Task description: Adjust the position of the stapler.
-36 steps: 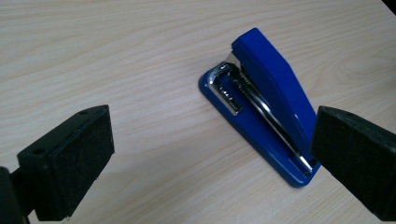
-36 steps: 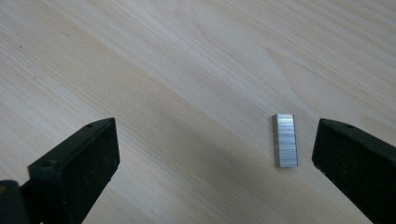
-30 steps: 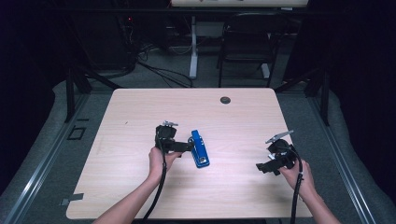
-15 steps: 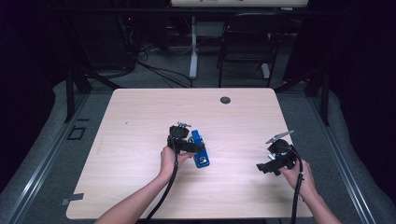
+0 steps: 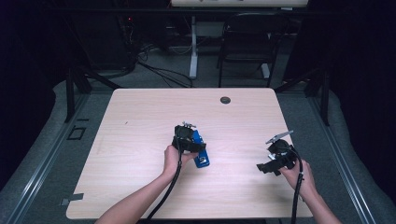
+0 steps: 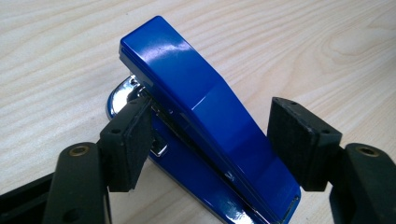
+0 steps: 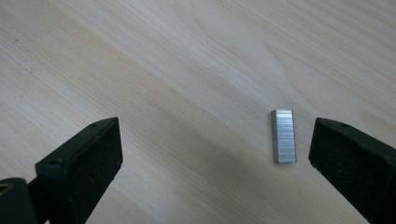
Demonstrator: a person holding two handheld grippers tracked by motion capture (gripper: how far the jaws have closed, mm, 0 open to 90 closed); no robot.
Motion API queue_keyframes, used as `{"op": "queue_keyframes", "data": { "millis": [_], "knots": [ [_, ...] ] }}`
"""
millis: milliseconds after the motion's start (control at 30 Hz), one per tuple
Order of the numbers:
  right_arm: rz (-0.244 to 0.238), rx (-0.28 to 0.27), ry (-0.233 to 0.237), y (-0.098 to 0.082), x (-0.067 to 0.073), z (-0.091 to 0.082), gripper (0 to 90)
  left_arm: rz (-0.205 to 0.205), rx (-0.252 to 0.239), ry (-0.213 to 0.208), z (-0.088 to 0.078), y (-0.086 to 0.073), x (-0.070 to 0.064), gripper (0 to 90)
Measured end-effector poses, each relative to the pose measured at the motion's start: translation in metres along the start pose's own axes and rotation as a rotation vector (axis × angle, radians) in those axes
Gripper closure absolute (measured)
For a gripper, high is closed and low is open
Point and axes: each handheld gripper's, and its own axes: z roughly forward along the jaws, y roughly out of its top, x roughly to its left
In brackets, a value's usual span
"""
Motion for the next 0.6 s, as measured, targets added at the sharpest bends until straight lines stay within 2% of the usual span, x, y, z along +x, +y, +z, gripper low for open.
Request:
{"op": "queue_keyframes", "data": {
  "millis": [100, 600],
  "knots": [
    [-0.002, 0.002, -0.005, 0.0003, 0.0004, -0.0006, 2.4, 0.017, 0.002, 0.014, 0.0006, 0.0002, -0.0022, 35.5],
    [0.003, 0.001, 0.004, -0.0006, 0.0002, -0.0002, 2.6, 0.028, 0.045, -0.026, 0.0016, 0.0031, 0.0013, 35.8]
  ]
}}
